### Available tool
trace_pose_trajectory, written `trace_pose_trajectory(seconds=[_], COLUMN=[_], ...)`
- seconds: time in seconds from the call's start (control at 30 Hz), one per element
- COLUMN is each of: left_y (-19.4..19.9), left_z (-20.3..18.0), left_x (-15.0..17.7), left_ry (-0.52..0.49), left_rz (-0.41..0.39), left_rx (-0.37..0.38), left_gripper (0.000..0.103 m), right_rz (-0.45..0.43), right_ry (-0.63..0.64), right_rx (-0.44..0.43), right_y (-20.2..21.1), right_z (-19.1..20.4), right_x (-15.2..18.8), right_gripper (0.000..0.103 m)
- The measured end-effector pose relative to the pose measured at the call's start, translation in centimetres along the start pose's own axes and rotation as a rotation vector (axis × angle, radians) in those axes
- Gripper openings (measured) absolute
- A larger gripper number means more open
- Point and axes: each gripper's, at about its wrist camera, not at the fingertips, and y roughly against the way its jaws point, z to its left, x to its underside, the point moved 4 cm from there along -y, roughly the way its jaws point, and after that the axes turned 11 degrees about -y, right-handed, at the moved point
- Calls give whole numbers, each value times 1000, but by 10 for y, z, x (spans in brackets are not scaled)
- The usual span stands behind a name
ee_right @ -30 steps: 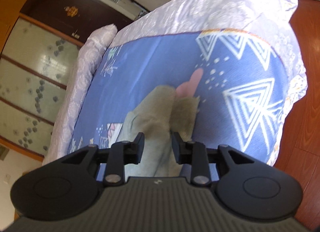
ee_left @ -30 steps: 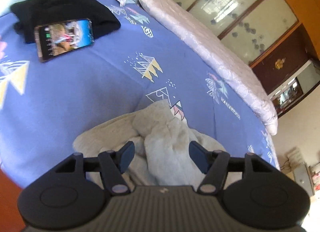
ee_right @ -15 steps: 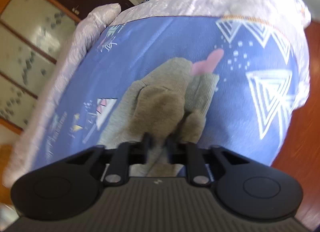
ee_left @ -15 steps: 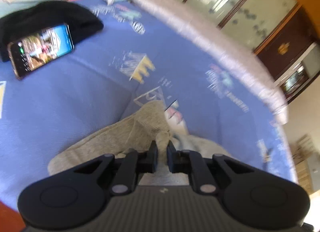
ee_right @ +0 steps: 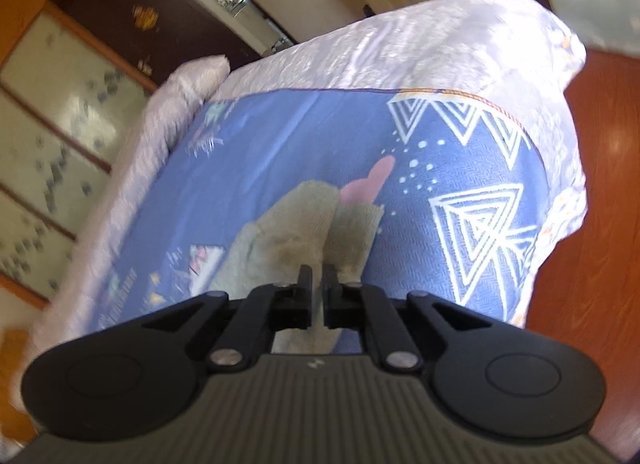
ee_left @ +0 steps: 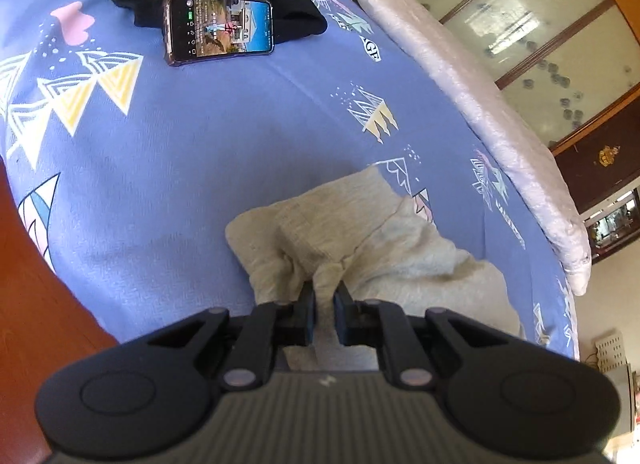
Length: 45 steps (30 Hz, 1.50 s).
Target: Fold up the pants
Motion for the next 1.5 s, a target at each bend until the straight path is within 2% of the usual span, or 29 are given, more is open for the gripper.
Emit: trace_pose_trajectory(seconds=[0.07,0.17,0.23,0.3,0.33,0.4,0.5,0.6,0.67,0.73,0.83,0.87,0.93,0.97,1.0,1.03,1.1,1.17,1.2,1.3,1.4,1.5], left_y=[2,8,11,13,16,23,39,42,33,18,1,1,10,17,27,37,57,69,72,68,47,13], left_z=[-3,-5,-4,-7,-9,-14,-16,-12,-5,0,1,2,2,2,1,-1,-8,-21,-34,-75,-122,-163], left_x=[-3,-7,-10,-15,-19,-26,-33,-30,-22,-9,12,15,16,14,11,7,0,-8,-10,-9,9,36], left_ry=[-5,0,20,26,22,13,24,-12,-15,-48,-116,-121,-133,-138,-141,-146,-168,-220,-252,-374,-547,-711], left_rz=[-4,-5,-3,1,-1,-18,-51,-55,-22,34,93,96,73,53,25,-5,-77,-132,-154,-186,-182,-131], left_rx=[3,12,27,33,30,36,81,35,4,-64,-160,-168,-173,-172,-173,-175,-221,-253,-243,-203,-179,-144], left_gripper=[10,10,10,10,10,10,10,10,10,10,21,25,27,33,36,40,35,35,35,35,35,35], right_rz=[1,19,38,61,62,-6,-112,-157,-135,-90,-50,-69,-76,-85,-117,-165,-256,-291,-291,-237,-102,52], right_ry=[-21,-5,-12,-19,-8,36,98,127,117,77,52,43,44,46,48,53,80,114,140,240,349,480], right_rx=[-12,-5,3,-10,-3,6,-61,-48,-17,48,150,139,145,147,154,158,154,135,113,44,-21,-70], right_y=[-2,-14,-24,-33,-35,-25,9,29,27,14,-7,-6,-2,0,6,13,30,39,42,38,22,5], right_z=[1,5,4,6,9,20,40,37,20,-5,-29,-30,-25,-21,-18,-14,-5,4,12,38,67,91], right_x=[-6,-8,-8,-7,-7,-10,-18,-21,-21,-18,-7,-4,-3,-5,-10,-15,-22,-23,-20,3,41,88], right_gripper=[13,31,32,25,10,8,8,8,8,8,12,13,22,35,40,40,40,40,40,40,40,40])
